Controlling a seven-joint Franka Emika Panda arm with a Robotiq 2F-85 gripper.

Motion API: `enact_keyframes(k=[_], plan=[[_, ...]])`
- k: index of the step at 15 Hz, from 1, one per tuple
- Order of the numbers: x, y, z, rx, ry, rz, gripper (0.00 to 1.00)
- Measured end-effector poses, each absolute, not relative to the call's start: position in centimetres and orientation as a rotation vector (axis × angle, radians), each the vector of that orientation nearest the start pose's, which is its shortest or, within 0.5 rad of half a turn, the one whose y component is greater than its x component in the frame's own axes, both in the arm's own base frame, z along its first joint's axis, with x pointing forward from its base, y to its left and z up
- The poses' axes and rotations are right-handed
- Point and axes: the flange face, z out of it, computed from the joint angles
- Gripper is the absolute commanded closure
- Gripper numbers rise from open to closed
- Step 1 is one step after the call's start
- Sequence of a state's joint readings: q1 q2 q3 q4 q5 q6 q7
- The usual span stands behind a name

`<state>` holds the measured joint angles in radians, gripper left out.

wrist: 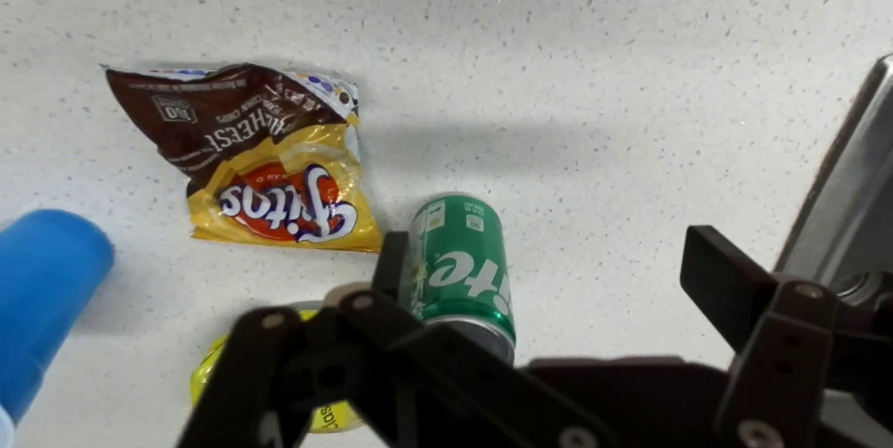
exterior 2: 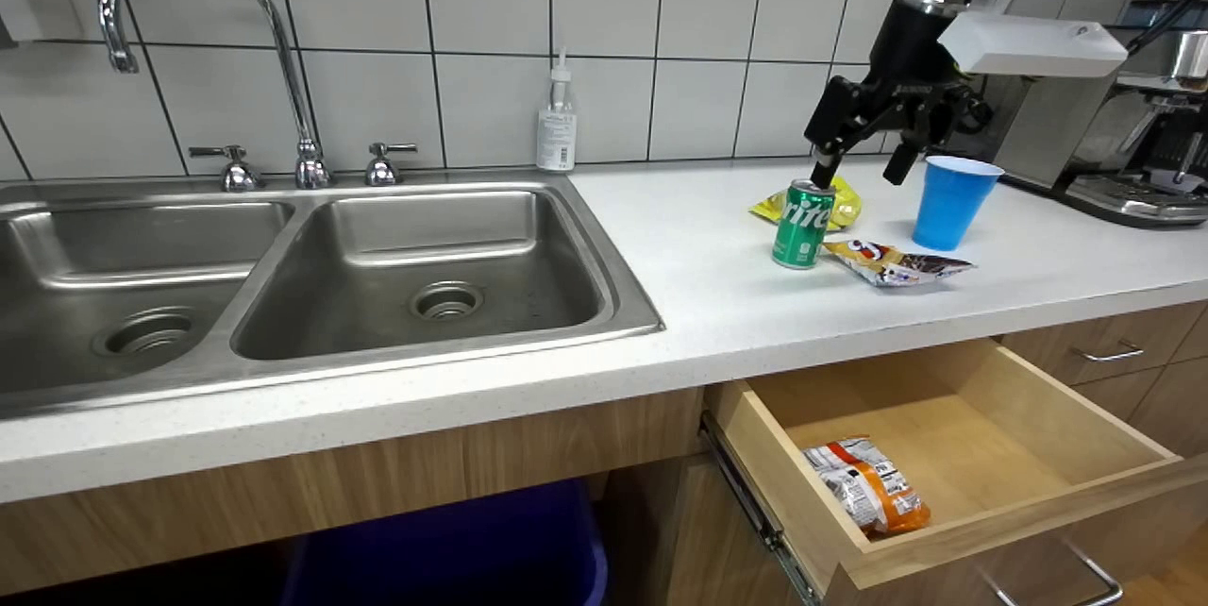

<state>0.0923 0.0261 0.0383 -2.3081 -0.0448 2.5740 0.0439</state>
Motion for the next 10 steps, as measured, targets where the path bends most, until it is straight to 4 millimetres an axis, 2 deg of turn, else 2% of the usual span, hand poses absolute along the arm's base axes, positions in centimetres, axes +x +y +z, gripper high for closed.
enact_keyframes(k=[10], plan=[[54.8, 1.8, 37.6, -3.115, 0.103, -0.444, 0.00]])
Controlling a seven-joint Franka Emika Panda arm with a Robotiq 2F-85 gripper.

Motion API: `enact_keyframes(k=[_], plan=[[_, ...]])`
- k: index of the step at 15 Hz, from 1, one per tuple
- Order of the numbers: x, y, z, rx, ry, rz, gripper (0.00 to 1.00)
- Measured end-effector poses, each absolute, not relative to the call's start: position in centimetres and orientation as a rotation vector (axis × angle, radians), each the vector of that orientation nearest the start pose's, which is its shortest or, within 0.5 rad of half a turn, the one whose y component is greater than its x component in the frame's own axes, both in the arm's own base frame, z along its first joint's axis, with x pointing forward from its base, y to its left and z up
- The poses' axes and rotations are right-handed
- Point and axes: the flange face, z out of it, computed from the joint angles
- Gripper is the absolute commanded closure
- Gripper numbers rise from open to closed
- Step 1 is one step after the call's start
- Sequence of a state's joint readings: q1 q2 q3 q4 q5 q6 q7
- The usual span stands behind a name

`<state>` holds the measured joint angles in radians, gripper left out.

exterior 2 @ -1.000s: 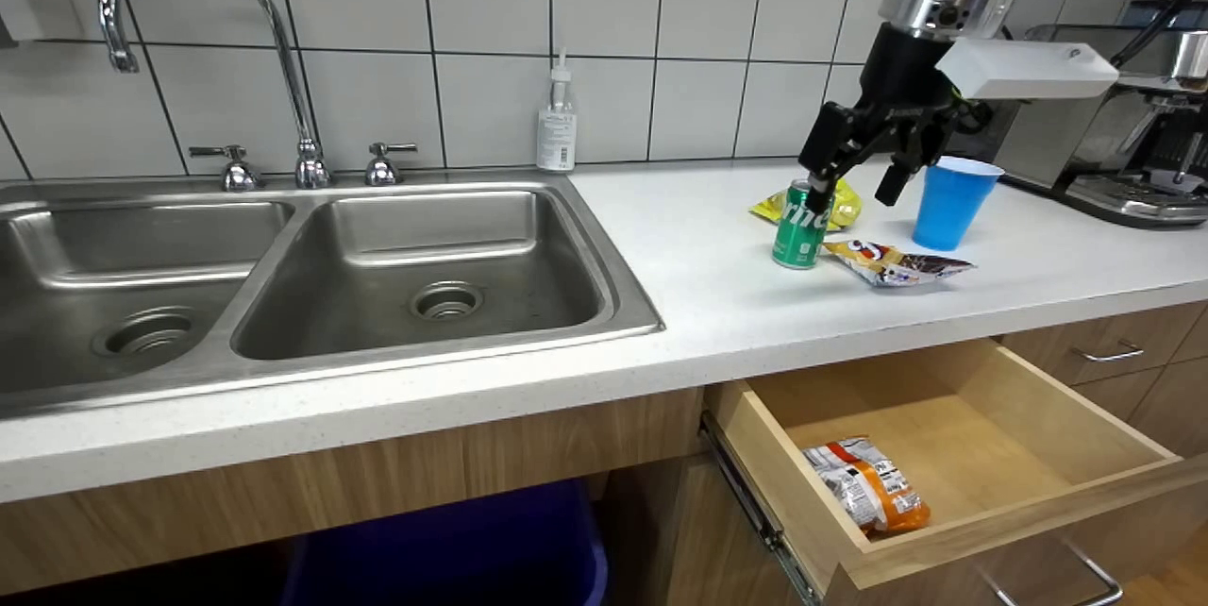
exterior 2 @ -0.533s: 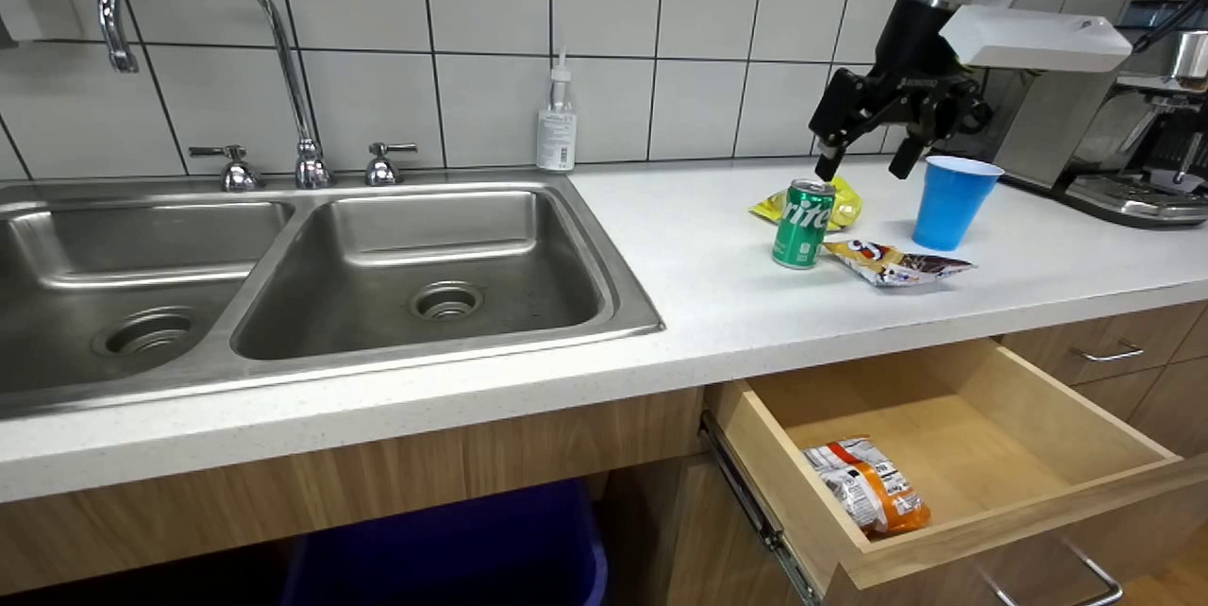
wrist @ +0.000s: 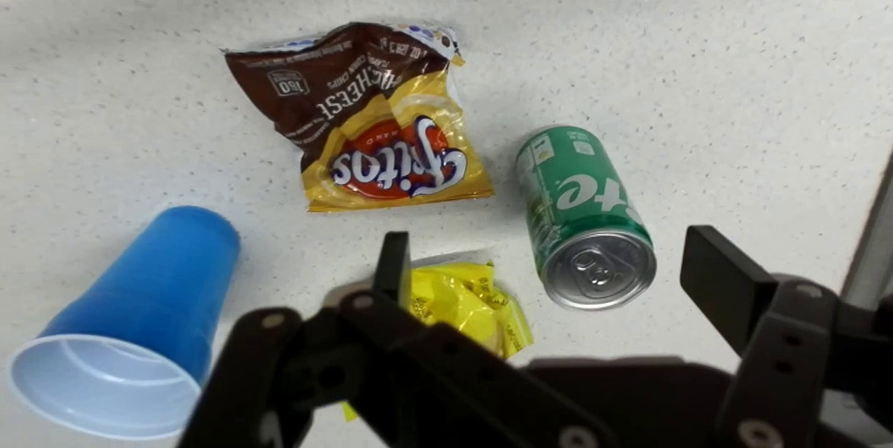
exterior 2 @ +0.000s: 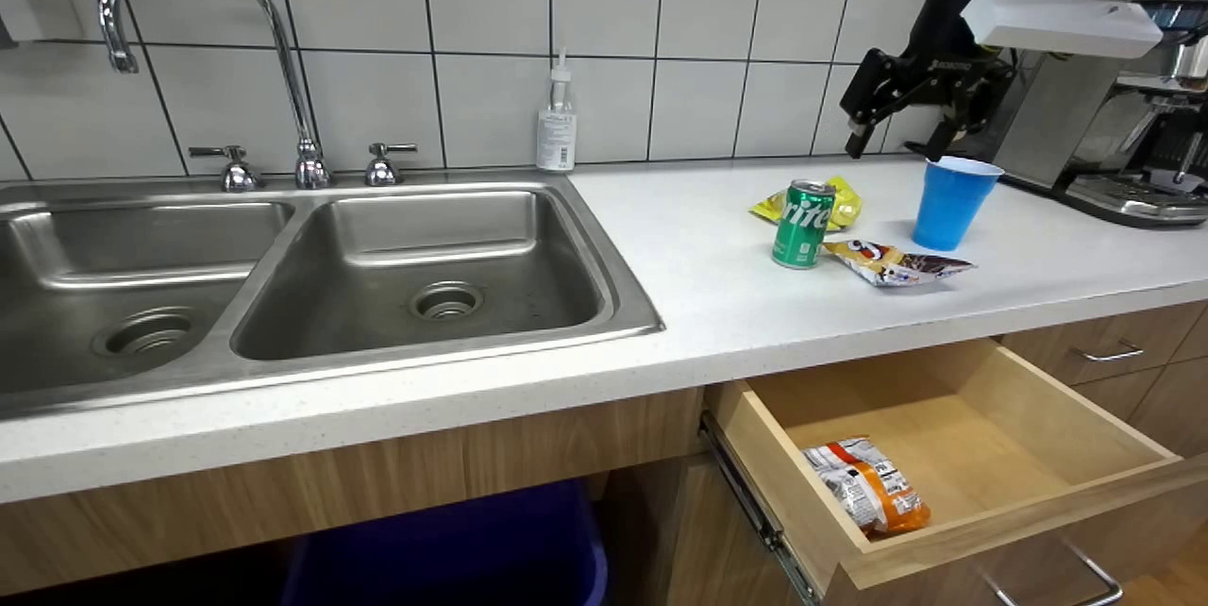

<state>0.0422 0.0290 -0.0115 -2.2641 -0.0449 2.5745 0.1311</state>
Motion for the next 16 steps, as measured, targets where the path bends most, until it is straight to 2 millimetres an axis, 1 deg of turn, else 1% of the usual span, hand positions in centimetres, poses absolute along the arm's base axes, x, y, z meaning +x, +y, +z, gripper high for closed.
enact_keyframes(k=[5, 9, 12, 16], plan=[[55.3, -0.3, 38.2, -3.114, 0.169, -0.464, 0.00], [55.9, -1.3, 37.8, -3.121, 0.195, -0.440, 0.00], [56.2, -1.4, 37.2, -3.127, 0.197, -0.415, 0.00], [56.3, -1.4, 37.1, -3.127, 0.197, -0.413, 0.00]])
